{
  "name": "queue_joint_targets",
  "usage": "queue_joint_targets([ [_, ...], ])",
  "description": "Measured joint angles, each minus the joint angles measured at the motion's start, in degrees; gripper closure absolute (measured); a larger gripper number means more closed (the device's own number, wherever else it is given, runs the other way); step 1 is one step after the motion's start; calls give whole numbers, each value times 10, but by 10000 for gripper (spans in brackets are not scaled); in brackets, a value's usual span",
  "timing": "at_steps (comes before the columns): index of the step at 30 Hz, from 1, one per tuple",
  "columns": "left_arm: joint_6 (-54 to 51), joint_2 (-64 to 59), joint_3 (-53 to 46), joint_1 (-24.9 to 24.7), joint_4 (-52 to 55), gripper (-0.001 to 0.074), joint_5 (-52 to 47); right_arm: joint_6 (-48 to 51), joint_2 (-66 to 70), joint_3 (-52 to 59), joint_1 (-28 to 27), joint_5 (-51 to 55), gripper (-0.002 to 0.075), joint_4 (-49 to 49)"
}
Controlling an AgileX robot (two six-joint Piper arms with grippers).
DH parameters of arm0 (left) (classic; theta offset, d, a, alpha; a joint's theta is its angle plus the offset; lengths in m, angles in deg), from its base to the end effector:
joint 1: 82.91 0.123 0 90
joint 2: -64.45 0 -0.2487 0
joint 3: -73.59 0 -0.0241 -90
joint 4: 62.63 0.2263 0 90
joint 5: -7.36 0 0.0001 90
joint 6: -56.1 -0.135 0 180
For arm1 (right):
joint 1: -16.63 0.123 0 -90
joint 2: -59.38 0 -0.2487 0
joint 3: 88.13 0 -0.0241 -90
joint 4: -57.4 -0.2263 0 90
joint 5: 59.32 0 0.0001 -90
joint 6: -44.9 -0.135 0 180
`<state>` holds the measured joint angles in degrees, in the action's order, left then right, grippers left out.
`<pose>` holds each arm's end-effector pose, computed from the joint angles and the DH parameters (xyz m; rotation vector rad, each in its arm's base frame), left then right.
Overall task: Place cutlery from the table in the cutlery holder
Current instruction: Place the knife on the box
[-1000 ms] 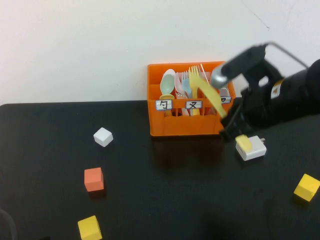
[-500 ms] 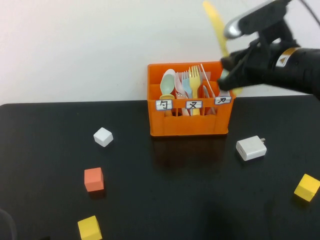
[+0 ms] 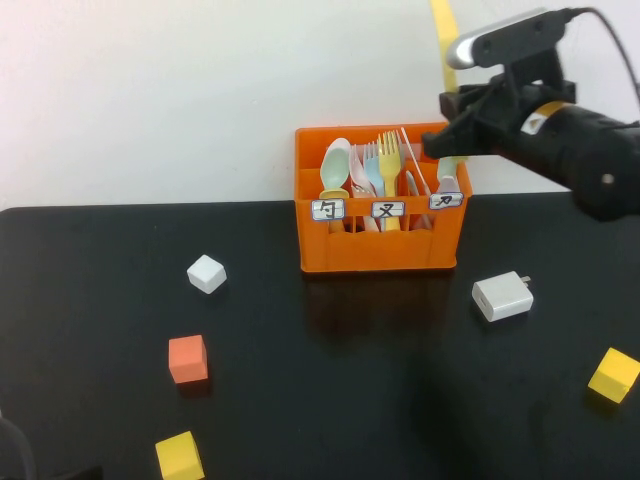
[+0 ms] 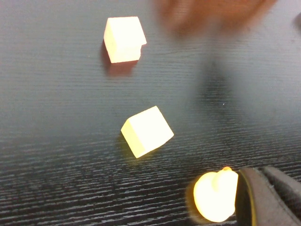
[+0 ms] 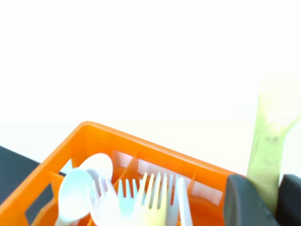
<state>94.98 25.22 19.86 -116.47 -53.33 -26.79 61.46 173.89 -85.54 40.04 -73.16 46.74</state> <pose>0.1253 -0.0684 0.2121 -0.0042 2.2600 -0.5194 0.4123 0.1720 0.2361 -0.4318 1.7571 0.1738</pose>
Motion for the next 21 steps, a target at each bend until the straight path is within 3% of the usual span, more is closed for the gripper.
queue_joint_targets([
  [10,-11,0,-16,0,-1,736,19,-3,99,-59,0,-7,589,-37],
  [21,-11,0,-16,0,-1,736,27,26,106,-61,0,15,587,-41],
])
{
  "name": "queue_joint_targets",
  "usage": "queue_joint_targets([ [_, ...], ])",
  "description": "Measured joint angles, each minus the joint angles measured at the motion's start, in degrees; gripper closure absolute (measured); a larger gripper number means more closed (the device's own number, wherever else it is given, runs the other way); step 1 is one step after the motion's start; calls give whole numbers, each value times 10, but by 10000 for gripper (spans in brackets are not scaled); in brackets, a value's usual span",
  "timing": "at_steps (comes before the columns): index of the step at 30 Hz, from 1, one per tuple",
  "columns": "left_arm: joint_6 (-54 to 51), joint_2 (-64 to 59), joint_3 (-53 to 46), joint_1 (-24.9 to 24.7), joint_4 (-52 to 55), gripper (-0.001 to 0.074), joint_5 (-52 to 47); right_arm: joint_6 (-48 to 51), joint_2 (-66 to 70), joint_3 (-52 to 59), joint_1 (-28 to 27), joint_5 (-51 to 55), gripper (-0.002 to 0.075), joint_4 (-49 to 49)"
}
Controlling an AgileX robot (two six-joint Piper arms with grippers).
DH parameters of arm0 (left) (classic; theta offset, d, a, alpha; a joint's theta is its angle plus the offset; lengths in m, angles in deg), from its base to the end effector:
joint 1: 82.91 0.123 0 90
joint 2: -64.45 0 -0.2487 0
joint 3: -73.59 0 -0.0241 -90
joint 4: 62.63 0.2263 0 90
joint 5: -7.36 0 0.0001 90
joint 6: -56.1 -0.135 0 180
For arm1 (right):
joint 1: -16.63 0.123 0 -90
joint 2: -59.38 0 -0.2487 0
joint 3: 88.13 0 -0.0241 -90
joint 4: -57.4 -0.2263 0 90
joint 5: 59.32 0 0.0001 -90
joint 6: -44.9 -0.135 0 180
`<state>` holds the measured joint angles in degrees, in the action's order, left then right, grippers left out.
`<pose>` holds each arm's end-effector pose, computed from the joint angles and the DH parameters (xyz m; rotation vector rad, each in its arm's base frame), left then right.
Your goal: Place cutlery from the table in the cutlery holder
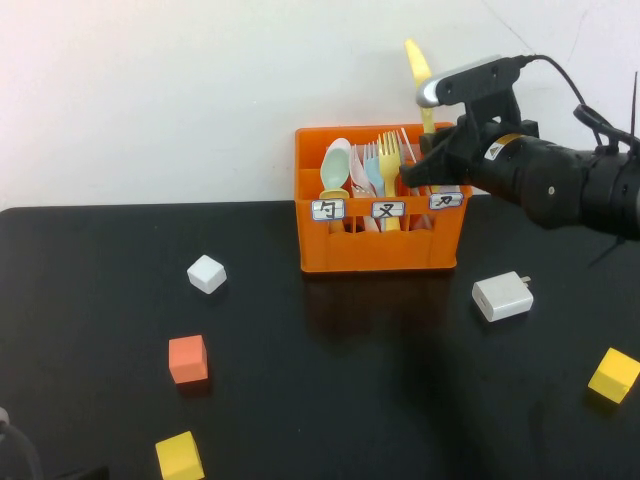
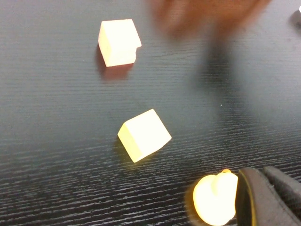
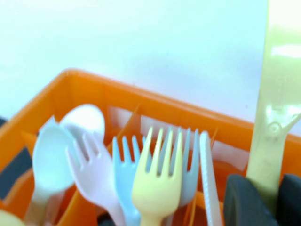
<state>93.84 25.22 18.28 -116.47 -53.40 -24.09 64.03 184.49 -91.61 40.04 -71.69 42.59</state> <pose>0.1263 -0.0702 0.2079 0.0244 2.2409 -0.5245 0.4391 0.1821 0.1828 -0.4287 1.8684 0.1683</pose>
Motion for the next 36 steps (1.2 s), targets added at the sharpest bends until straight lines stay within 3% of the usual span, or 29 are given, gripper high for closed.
queue_joint_targets([
  [2,0,0,0,0,0,736,1,12,0,0,0,9,556,0],
  [7,0,0,0,0,0,736,3,19,0,-1,0,21,392,0],
  [11,-3,4,0,0,6,736,6,23,-15,-1,0,62,372,0],
  [15,-5,35,0,0,19,736,7,65,-52,-1,0,113,428,0],
  [23,-9,132,-1,0,32,736,17,118,-178,-1,0,253,690,9],
  [27,-10,171,-10,0,37,736,27,119,-258,30,0,289,721,10],
  [36,-15,187,-12,0,40,736,37,137,-493,229,0,275,728,6],
])
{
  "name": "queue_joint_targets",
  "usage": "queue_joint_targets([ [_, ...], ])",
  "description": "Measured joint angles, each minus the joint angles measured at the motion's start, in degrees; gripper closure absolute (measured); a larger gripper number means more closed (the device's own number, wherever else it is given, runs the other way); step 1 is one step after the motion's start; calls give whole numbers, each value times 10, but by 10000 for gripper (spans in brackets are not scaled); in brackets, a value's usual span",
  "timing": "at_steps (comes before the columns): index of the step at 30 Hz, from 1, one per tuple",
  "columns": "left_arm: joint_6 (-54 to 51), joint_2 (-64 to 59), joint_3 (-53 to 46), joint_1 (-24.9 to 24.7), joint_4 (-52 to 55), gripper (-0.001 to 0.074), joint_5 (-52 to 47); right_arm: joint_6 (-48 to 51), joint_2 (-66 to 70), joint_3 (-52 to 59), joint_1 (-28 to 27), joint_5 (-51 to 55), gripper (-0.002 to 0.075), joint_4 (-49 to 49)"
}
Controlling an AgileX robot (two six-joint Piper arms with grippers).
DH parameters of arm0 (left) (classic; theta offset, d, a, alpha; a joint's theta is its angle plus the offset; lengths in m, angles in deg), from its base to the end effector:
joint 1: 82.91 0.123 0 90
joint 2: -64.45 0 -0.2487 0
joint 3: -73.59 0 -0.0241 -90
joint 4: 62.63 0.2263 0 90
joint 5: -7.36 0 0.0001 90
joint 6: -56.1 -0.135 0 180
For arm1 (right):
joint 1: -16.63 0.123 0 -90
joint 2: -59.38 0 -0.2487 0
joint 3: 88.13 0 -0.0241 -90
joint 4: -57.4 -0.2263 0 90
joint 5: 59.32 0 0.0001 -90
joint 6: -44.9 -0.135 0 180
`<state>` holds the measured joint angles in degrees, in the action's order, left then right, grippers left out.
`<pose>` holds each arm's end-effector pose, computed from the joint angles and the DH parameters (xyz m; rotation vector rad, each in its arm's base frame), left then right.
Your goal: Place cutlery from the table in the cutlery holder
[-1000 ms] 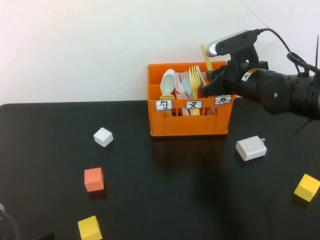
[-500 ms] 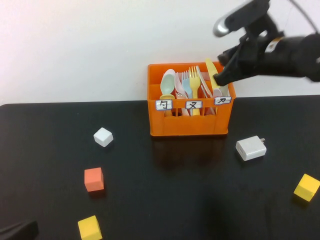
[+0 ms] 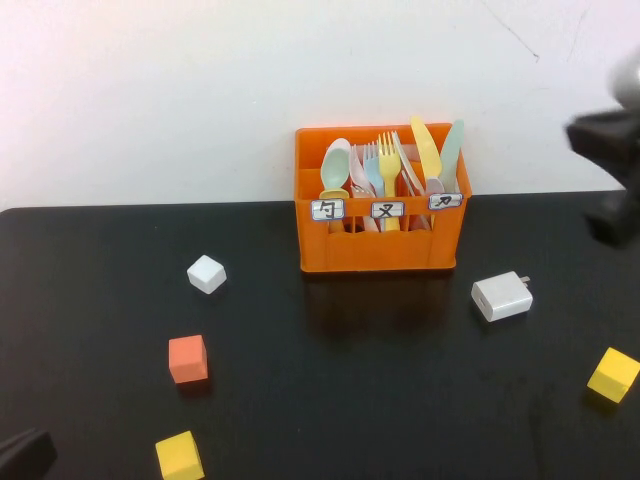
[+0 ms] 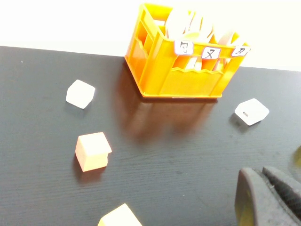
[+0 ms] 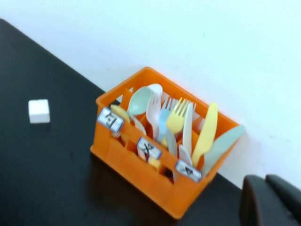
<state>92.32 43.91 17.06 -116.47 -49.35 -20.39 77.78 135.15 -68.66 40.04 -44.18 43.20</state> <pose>0.1016 -0.0501 0.2514 0.0707 1.8596 -0.6145 0.2655 0.1244 0.3214 -0.7368 1.7726 0.1115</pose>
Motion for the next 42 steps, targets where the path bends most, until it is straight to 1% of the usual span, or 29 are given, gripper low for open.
queue_joint_targets([
  [4,0,0,0,0,3,736,1,7,-92,69,0,9,728,-1],
  [15,0,0,-7,0,28,736,-4,9,-309,261,0,107,728,-1],
  [20,0,0,-7,0,30,736,-4,9,-401,333,0,132,728,-1],
  [28,0,0,-7,0,31,736,-9,9,-472,363,0,182,728,2],
  [42,0,0,-7,0,32,736,-9,9,-476,363,0,201,728,-7],
])
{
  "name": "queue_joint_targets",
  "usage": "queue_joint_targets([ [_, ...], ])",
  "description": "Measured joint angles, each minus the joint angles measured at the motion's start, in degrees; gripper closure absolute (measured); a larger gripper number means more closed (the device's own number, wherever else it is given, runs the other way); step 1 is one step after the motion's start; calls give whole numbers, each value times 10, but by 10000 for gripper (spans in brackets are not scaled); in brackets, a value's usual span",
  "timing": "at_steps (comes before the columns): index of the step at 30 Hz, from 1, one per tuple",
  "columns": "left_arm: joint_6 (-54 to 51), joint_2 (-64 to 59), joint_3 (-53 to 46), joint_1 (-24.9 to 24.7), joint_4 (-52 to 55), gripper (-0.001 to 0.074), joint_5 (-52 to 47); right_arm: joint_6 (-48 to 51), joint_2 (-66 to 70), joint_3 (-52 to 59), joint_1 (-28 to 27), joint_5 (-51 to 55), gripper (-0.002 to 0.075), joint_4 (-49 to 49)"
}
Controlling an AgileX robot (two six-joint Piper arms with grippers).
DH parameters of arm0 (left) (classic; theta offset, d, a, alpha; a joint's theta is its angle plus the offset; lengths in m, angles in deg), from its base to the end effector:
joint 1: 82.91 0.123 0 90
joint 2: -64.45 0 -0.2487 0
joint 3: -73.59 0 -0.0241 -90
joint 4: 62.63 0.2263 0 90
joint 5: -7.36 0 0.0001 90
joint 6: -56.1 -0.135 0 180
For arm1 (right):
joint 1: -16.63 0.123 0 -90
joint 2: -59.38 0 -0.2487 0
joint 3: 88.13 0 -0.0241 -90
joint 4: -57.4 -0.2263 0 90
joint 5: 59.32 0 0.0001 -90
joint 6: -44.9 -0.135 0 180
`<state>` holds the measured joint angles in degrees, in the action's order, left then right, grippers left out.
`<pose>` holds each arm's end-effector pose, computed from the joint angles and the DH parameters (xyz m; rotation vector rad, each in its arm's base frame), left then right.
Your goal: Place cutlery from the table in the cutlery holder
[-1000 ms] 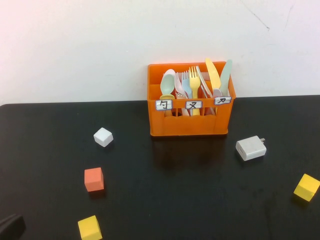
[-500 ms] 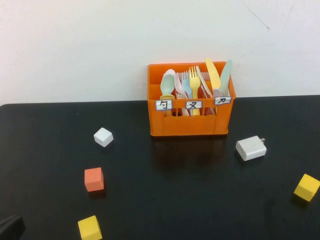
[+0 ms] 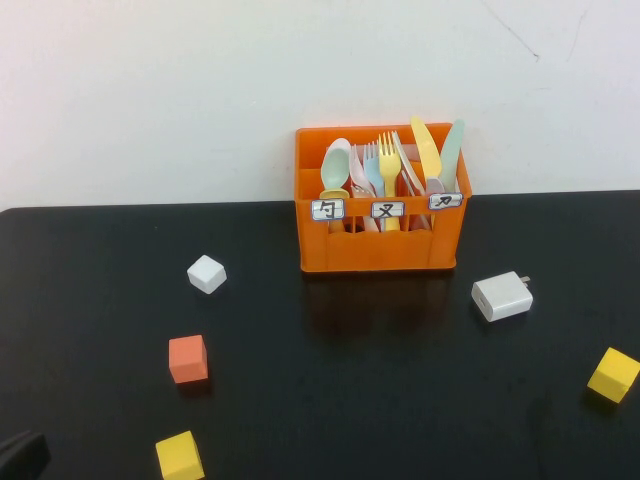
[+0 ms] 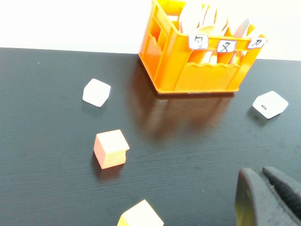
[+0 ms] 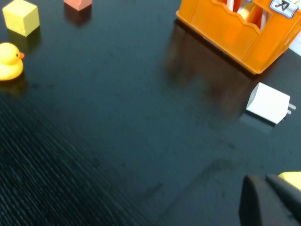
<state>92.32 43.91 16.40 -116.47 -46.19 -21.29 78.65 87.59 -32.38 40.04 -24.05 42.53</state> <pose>0.1035 -0.0467 0.2463 0.0965 1.8699 -0.5479 0.1029 0.0664 0.2249 -0.8725 1.8701 0.1739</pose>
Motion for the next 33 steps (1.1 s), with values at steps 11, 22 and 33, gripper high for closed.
queue_joint_targets([
  [11,0,0,-3,0,0,736,-1,0,0,0,0,1,728,0],
  [22,-97,77,-50,152,-106,736,34,0,0,0,0,2,728,-1],
  [33,-196,122,-170,301,-221,736,87,0,0,0,0,3,728,-1],
])
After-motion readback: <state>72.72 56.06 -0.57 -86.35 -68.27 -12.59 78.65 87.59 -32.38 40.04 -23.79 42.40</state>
